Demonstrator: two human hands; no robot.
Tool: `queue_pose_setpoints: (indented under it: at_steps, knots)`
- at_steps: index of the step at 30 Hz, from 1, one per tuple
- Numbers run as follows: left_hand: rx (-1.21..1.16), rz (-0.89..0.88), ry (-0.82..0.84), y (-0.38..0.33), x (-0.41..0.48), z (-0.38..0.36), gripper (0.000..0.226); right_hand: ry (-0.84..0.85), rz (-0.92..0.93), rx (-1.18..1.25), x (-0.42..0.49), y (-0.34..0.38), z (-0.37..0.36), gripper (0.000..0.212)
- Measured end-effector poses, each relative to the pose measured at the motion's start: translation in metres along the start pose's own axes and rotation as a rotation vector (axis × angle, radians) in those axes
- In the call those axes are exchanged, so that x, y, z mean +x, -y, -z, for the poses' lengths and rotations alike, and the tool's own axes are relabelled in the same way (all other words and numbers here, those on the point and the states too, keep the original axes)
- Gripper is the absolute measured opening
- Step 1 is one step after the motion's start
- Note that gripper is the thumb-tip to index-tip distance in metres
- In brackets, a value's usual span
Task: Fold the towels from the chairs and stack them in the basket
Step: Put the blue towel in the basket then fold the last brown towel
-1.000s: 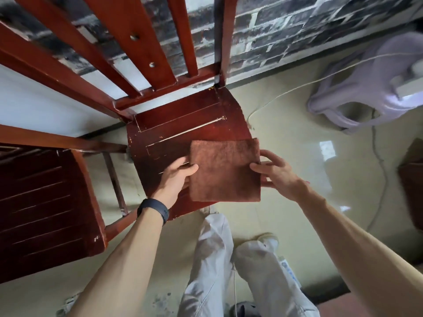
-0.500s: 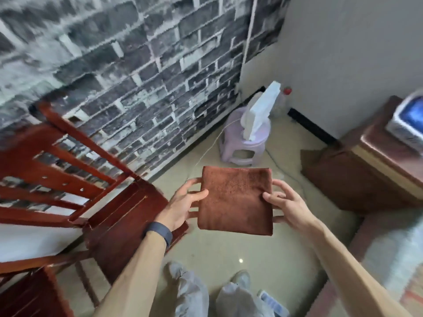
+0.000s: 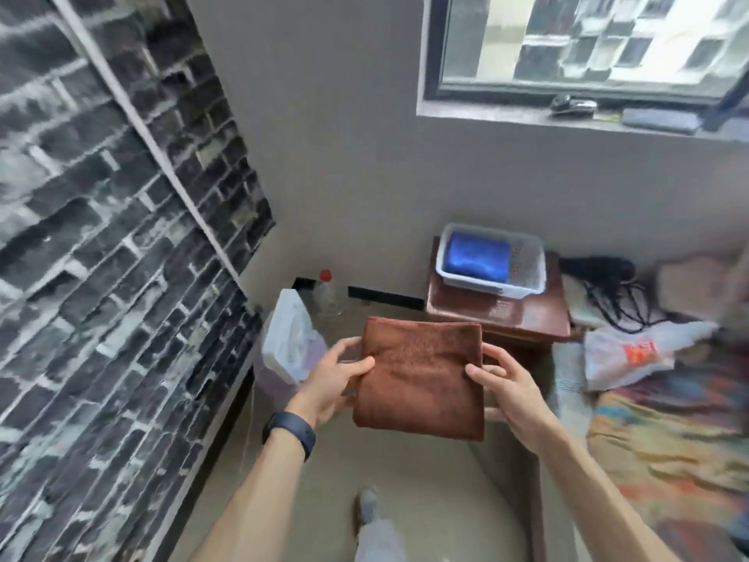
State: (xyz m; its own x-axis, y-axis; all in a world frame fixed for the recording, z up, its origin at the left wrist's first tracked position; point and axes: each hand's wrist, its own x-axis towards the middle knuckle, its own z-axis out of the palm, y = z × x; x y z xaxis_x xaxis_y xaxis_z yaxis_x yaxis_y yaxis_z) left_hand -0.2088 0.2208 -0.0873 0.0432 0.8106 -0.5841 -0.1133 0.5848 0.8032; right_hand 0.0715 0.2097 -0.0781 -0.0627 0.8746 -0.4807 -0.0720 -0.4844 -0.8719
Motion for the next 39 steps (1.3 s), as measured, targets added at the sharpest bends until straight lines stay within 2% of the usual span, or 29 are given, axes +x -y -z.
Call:
queue_pose_setpoints:
  at_steps: [8,15,19,26,30,34,39]
  knots:
    - [0.116,0.003,0.141,-0.075,0.136,-0.054,0.032,-0.188,0.03,0.039,0.092,0.054,0.041,0.03]
    - [0.186,0.06,0.177,-0.116,0.237,-0.1,0.03,-0.292,-0.043,0.036,0.173,0.082,0.077,0.028]
    - [0.225,0.09,0.146,-0.131,0.298,-0.127,0.03,-0.329,-0.086,0.039,0.237,0.092,0.106,0.024]
    - [0.329,0.17,-0.004,-0.156,0.396,-0.173,0.031,-0.297,-0.181,-0.007,0.354,0.11,0.152,0.027]
    - [0.479,0.181,-0.069,-0.139,0.459,-0.181,0.056,-0.279,-0.252,-0.009,0.411,0.11,0.171,0.023]
    - [0.578,0.183,-0.106,-0.147,0.482,-0.197,0.038,-0.265,-0.35,-0.004,0.456,0.1,0.183,0.025]
    - [0.619,0.216,-0.108,-0.137,0.518,-0.208,0.04,-0.282,-0.402,-0.052,0.494,0.081,0.195,0.031]
